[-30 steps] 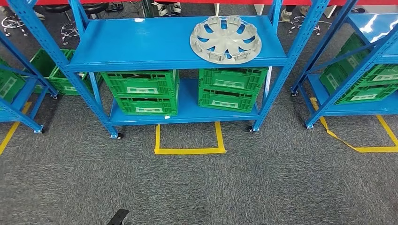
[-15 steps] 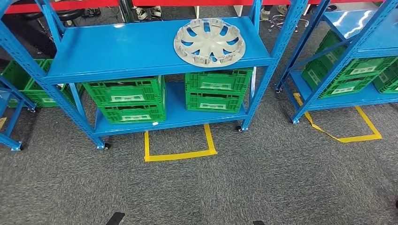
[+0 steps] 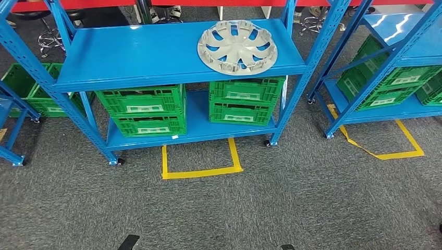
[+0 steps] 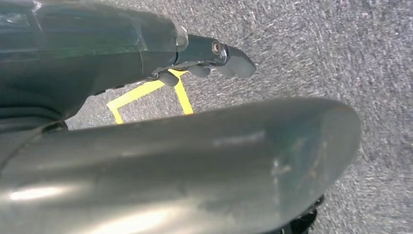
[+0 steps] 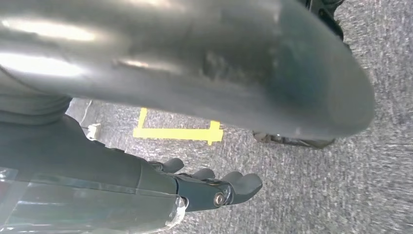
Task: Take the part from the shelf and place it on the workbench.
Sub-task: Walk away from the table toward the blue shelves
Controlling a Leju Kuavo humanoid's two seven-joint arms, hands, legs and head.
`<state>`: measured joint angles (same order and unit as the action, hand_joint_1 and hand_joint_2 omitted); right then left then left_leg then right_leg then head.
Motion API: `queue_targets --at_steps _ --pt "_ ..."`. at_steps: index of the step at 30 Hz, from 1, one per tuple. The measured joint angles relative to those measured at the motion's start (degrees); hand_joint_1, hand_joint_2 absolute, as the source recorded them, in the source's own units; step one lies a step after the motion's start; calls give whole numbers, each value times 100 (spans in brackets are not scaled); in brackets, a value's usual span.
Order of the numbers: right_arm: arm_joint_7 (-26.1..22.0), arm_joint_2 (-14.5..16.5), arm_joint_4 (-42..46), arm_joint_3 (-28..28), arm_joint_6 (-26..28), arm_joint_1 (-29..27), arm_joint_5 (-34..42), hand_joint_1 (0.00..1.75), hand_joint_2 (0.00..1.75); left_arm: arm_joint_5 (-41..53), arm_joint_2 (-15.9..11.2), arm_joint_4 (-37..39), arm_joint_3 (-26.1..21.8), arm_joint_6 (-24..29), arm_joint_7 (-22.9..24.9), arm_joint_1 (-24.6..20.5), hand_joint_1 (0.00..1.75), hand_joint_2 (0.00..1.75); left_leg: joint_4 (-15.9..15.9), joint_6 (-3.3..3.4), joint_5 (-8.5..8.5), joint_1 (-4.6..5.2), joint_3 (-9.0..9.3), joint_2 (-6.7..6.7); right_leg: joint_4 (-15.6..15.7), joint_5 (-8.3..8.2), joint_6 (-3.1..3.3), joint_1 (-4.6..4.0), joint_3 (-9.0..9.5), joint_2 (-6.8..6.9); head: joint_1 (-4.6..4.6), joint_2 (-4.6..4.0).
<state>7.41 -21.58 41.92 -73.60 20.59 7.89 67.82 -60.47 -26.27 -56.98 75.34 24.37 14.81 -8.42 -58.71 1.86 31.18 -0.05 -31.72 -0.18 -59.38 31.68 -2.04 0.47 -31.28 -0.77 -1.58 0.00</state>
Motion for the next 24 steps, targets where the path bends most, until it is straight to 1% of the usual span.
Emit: queue_targets --at_steps 1,2,3,4,5,6,7,8,9,10,12,14,15,16,17,18,19,20,21,22,23,24 --pt "0 -1 1 0 -1 2 -1 0 131 -2 1 0 0 0 -3 -1 0 0 20 18 -5 -6 23 7 -278 142 -4 3 -130 18 -13 0" --pt "0 -1 1 1 -1 2 -1 0 175 -3 1 0 0 0 -5 -2 0 0 24 26 -1 -3 37 11 -665 314 -2 3 -324 32 -25 0" --pt "0 -1 0 0 -2 1 0 0 175 -3 2 1 0 0 -6 -2 0 0 23 31 6 2 47 14 -1069 463 1 5 -542 39 -33 0" --pt "0 0 0 -1 -3 -3 1 0 175 -3 2 1 0 0 -6 0 0 0 22 33 17 9 60 14 -1371 530 10 4 -720 42 -37 0" --pt "0 1 0 -2 -5 -6 1 0 175 -3 2 2 0 0 -6 1 0 0 21 29 32 15 80 13 -1485 483 26 3 -813 43 -39 0" --pt "0 1 0 -3 -7 -6 1 0 175 -4 2 2 0 0 -6 1 0 0 21 22 51 20 109 9 -1366 319 51 1 -792 44 -41 0" --pt "0 1 1 -4 -8 -4 0 0 175 -4 2 1 0 0 -6 1 0 0 22 10 77 25 147 6 -1045 71 89 -4 -671 46 -43 0" --pt "0 -3 -1 -3 -9 0 -1 0 175 -4 3 1 0 0 -6 2 0 0 26 -5 105 24 178 5 -668 -135 134 -17 -509 51 -44 0" --pt "0 -7 -1 -3 -9 6 -1 0 175 -5 4 1 0 -1 -6 -2 0 0 24 -29 133 28 199 4 -321 -275 179 -36 -357 59 -43 0" --pt "-1 -11 -2 -2 -11 13 -2 0 175 -5 6 2 -1 0 -6 -5 0 0 27 -59 151 26 202 5 -83 -332 211 -58 -253 68 -46 0" --pt "-1 -18 -4 -2 -14 17 -1 0 175 -5 9 1 -1 0 -6 -9 0 0 53 -129 168 14 199 14 72 -290 244 -94 -194 69 -47 0" --pt "-1 -21 -5 -3 -15 7 -1 0 175 -5 9 -1 -1 4 -7 -8 0 0 62 -201 205 5 234 23 179 -290 264 -72 -116 60 -51 0" --pt "-1 -22 -6 -3 -16 6 -2 0 175 -5 7 0 -1 8 -7 -12 0 0 -35 -236 266 5 209 23 245 -294 278 -52 -48 58 -44 0" --pt "-2 -20 -5 -3 -17 10 -3 0 175 -5 3 0 -2 11 -8 -16 0 0 -254 -271 372 1 107 18 304 -292 293 -31 24 59 -29 0" --pt "-2 -17 -5 -2 -17 14 -4 0 175 -5 2 1 -2 14 -8 -17 0 0 -582 -303 500 -11 -77 14 333 -274 305 -26 80 59 -7 0" --pt "-2 -14 -7 -1 -18 14 -4 0 175 -7 -1 3 -3 16 -8 -16 0 0 -962 -330 628 -26 -323 10 342 -246 312 -22 121 59 17 0" --pt "-2 -11 -7 -2 -19 8 -4 0 175 -9 -1 6 -2 17 -8 -10 0 0 -1280 -356 688 -42 -558 9 343 -208 311 -18 161 58 35 0" --pt "-2 -7 -8 -2 -21 -1 -4 0 175 -11 -1 9 -1 17 -8 -2 0 0 -1431 -378 634 -56 -718 10 343 -164 301 -11 210 56 48 0" --pt "-2 -4 -8 -4 -23 -9 -4 0 175 -13 -1 12 1 19 -8 3 0 0 -1376 -397 459 -71 -774 12 341 -115 285 -2 272 52 61 0" --pt "-2 -3 -8 -4 -25 -11 -4 0 175 -14 -2 14 2 24 -8 6 0 0 -1109 -414 180 -88 -716 17 338 -58 263 10 347 47 72 0" --pt "-2 -1 -8 -4 -28 -11 -5 0 175 -14 -3 16 2 28 -8 8 0 0 -774 -428 -71 -102 -593 21 335 5 233 22 418 41 84 0" --pt "-2 -2 -9 -4 -30 -3 -7 0 175 -18 -2 16 1 34 -8 7 0 0 -471 -432 -237 -105 -462 25 327 66 194 24 473 33 107 0"
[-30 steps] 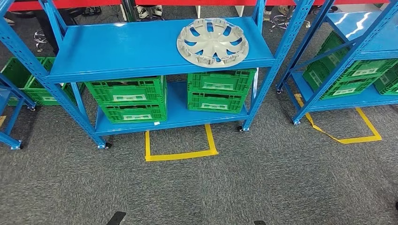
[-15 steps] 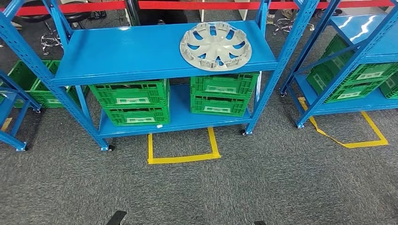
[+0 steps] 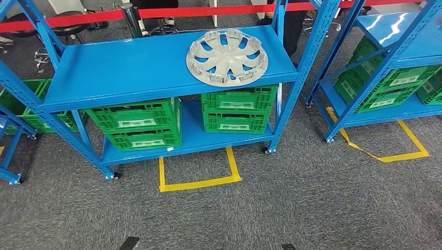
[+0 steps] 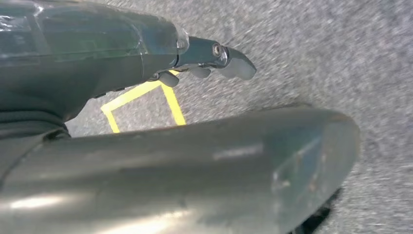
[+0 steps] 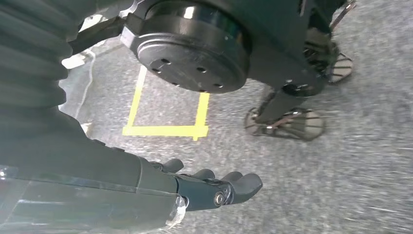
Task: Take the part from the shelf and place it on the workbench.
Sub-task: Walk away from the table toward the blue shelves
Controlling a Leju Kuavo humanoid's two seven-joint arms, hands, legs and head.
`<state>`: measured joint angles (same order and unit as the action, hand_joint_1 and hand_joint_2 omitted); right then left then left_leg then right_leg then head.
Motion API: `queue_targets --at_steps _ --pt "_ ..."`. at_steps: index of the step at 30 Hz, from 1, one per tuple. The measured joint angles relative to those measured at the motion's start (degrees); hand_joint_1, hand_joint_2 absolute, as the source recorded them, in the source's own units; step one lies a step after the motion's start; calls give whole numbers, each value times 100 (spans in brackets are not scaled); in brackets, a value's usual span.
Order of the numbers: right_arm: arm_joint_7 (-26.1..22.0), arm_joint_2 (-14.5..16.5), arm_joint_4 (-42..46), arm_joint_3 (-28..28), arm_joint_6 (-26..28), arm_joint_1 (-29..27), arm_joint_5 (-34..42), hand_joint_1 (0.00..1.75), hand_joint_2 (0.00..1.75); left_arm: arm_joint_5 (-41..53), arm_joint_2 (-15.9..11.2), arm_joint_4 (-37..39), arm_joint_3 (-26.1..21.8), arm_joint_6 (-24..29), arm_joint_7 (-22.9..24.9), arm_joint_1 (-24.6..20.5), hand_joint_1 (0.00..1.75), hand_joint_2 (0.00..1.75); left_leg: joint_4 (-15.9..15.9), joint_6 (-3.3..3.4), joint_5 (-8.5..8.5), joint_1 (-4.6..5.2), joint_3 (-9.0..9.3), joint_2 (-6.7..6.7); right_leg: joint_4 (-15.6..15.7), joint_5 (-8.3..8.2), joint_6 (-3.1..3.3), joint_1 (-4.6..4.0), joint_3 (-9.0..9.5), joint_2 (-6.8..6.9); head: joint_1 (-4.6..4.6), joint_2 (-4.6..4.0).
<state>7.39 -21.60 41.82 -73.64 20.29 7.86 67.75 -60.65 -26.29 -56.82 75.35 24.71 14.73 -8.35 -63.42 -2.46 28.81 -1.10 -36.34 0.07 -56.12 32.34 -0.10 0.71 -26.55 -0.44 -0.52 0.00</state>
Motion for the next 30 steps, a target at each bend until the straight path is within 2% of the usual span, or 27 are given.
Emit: queue_targets --at_steps 1,2,4,6,7,9,10,11,12,13,14,15,16,17,18,21,22,25,30 --pt "0 -1 -1 2 -2 9 -2 0 175 -4 -2 1 -2 4 -1 -3 0 0 219 33 -56 4 107 3 -4 47 -39 -2 31 -7 21 0" --pt "0 0 -1 2 -3 16 -4 0 175 -10 -2 1 -3 9 -1 -5 0 0 313 77 -15 15 163 4 -1 77 -69 -8 49 -13 27 0" --pt "-1 3 -1 2 -4 23 -7 0 175 -23 -5 0 -3 24 -2 -2 0 0 376 195 71 25 212 4 3 85 -111 -13 72 -17 19 0" --pt "-3 3 0 -1 -3 26 -9 0 175 -31 -6 -1 -1 42 -8 5 0 0 406 262 105 15 277 7 -194 111 -148 -9 9 -2 -13 0" --pt "-4 2 0 0 -3 30 -10 0 175 -31 -7 -1 -1 45 -16 3 0 0 419 294 126 9 318 14 -459 184 -169 -7 -130 5 -35 0" --pt "-4 2 -1 2 -3 34 -10 0 175 -31 -7 -1 -2 49 -38 1 0 0 430 354 186 24 384 37 -1241 471 -202 -11 -603 16 -84 0" --pt "-4 2 -1 2 -3 27 -10 0 175 -31 -7 -1 -3 49 -46 2 0 0 430 376 221 40 416 44 -1585 600 -203 -15 -849 16 -105 0" --pt "-4 3 -1 1 -3 15 -9 0 175 -31 -7 -1 -2 49 -52 4 0 0 430 389 257 59 458 46 -1782 635 -187 -22 -1031 16 -120 0" --pt "-4 3 -1 -1 -4 4 -9 0 175 -31 -7 -1 -2 49 -55 5 0 0 430 398 295 85 511 45 -1781 532 -150 -33 -1120 16 -135 0" --pt "-4 3 -1 -2 -4 -3 -9 0 175 -31 -6 -1 -1 50 -57 5 0 0 432 405 335 114 575 44 -1565 288 -87 -54 -1108 16 -150 0" --pt "-4 0 -1 -3 -4 -5 -9 0 175 -31 -4 -2 -1 50 -58 3 0 0 437 410 377 139 640 45 -1212 -19 6 -94 -1036 18 -160 0" --pt "-4 -9 -2 -3 -4 -3 -10 0 175 -31 3 -3 -1 51 -59 -1 0 0 447 412 412 162 691 46 -903 -233 108 -134 -957 24 -152 0" --pt "-4 -20 -3 -2 -3 0 -10 0 175 -32 10 -6 -2 52 -61 -5 0 0 460 406 438 164 720 46 -637 -350 201 -176 -891 28 -143 0" --pt "-4 -33 -3 -1 -3 -2 -9 0 175 -32 16 -9 -2 53 -62 -9 0 0 476 389 454 152 731 46 -471 -389 274 -213 -848 32 -142 0" --pt "-4 -43 -5 -1 2 -8 -6 0 175 -34 22 -13 -2 54 -64 -10 0 0 486 372 468 143 733 45 -395 -381 275 -226 -817 36 -147 0" --pt "19 -54 -9 -2 22 -21 -10 0 175 -37 33 -23 -1 56 -67 -9 0 0 513 350 497 125 767 41 -237 -450 49 -223 -732 40 -179 0" --pt "46 -55 -9 -1 26 -15 -24 0 175 -36 37 -25 -1 57 -68 -13 0 0 526 345 501 122 782 38 -237 -430 11 -221 -726 41 -175 0" --pt "130 -44 -9 -2 31 -2 -56 0 175 -33 33 -20 -1 62 -66 -21 0 0 552 328 513 121 806 21 -239 -402 47 -223 -720 44 -173 0" --pt "161 -30 -8 -2 31 4 -58 0 175 -31 34 -19 -1 62 -66 -21 0 0 580 323 515 121 821 -4 -239 -385 69 -224 -708 57 -171 0"
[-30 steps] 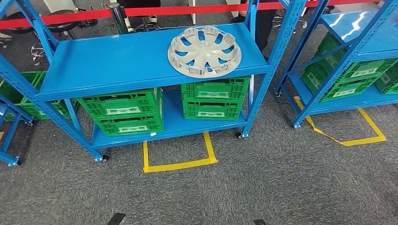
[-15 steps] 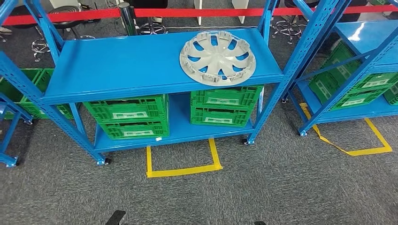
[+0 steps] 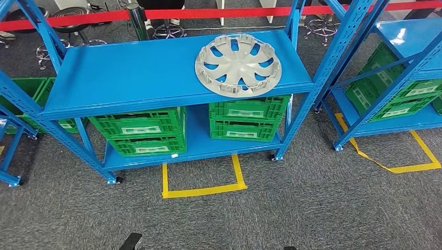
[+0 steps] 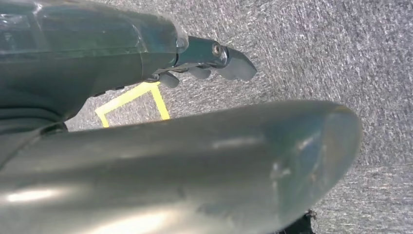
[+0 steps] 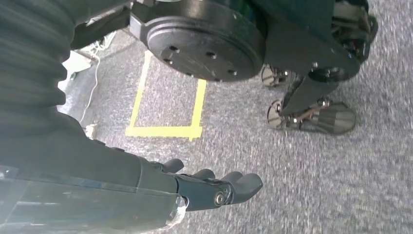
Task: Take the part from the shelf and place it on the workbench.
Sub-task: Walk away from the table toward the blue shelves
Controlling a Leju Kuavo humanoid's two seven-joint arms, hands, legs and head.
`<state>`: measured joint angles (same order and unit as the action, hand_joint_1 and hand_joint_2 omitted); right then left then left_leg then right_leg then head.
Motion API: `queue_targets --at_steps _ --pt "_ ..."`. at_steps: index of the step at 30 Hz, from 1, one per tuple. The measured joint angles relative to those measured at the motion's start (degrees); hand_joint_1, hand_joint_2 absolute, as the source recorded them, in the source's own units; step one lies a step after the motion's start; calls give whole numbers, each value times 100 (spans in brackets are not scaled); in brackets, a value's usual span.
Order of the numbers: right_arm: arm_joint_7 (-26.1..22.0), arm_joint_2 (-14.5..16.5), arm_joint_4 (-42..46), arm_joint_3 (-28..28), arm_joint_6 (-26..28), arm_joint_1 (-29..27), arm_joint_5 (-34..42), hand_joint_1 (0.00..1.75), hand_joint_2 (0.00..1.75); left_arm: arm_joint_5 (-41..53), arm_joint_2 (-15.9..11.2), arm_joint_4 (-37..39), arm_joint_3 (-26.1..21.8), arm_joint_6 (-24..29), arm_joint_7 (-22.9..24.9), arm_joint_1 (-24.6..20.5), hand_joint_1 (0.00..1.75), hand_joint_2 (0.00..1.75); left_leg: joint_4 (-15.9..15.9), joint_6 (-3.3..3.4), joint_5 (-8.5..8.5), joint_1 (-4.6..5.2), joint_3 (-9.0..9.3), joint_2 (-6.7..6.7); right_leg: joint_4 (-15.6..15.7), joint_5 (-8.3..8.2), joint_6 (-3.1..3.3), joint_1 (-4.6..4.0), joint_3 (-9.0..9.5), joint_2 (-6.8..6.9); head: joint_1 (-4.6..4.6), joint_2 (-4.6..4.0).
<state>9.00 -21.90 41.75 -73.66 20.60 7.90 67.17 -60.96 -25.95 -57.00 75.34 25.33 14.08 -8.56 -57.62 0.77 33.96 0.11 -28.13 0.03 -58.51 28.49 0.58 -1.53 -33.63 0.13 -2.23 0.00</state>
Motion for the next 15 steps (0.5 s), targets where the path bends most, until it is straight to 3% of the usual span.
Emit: queue_targets --at_steps 9,13,15 --pt "6 1 0 0 19 2 -21 0 175 0 1 0 0 1 0 0 0 0 4 -2 -1 3 21 -1 0 1 6 3 32 1 0 0" --pt "-21 2 0 0 56 1 -21 0 175 0 1 0 0 2 -1 0 0 175 4 -1 -1 9 25 -1 1 1 7 10 38 1 0 0" --pt "-48 1 0 0 56 0 -5 0 175 0 1 0 0 2 -2 0 0 175 4 -1 -1 14 26 -1 1 1 7 15 38 1 0 0"
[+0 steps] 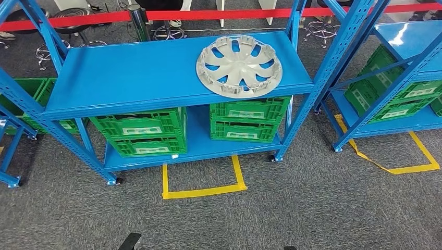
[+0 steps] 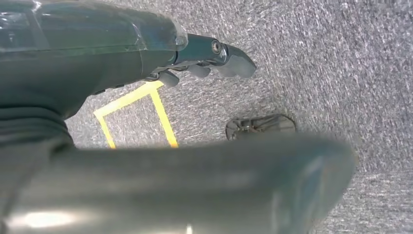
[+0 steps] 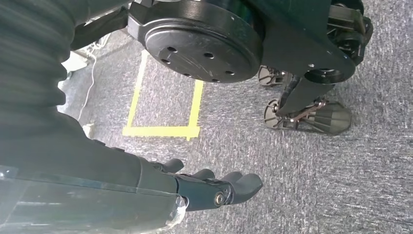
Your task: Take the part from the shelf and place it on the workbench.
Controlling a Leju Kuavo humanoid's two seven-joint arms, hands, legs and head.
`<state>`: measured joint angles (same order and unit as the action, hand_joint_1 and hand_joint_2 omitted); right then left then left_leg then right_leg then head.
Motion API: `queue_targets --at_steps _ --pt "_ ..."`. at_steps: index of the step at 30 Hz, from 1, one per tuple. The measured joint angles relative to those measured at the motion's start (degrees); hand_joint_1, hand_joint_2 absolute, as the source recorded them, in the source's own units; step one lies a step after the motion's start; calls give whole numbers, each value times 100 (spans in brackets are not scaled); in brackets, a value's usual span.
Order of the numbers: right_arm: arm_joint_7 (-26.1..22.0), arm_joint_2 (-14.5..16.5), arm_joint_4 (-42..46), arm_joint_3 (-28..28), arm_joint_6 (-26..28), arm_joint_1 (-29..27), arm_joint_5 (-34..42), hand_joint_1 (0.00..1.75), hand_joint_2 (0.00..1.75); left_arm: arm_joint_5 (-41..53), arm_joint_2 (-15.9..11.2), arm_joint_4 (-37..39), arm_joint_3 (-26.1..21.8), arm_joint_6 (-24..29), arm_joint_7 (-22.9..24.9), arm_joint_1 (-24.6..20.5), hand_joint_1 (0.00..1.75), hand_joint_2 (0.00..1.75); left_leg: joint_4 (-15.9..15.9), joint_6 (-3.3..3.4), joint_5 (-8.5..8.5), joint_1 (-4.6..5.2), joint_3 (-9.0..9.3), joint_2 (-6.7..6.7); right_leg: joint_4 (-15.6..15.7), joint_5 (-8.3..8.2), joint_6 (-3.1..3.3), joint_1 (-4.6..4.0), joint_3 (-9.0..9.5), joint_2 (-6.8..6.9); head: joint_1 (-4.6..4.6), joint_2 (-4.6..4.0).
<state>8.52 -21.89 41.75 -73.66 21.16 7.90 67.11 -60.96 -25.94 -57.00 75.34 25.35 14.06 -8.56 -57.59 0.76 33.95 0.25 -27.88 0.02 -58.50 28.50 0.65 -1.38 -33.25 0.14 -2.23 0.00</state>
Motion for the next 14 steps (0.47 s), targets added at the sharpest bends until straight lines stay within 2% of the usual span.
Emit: queue_targets --at_steps 10,14 --pt "-45 1 0 0 1 0 -5 0 175 27 2 5 0 0 -19 0 0 175 0 2 1 19 1 0 1 1 -1 16 0 0 0 0" --pt "94 1 0 -2 139 11 -227 0 175 157 12 20 1 39 67 -2 0 175 0 2 1 21 2 0 1 0 -2 19 0 0 0 0"
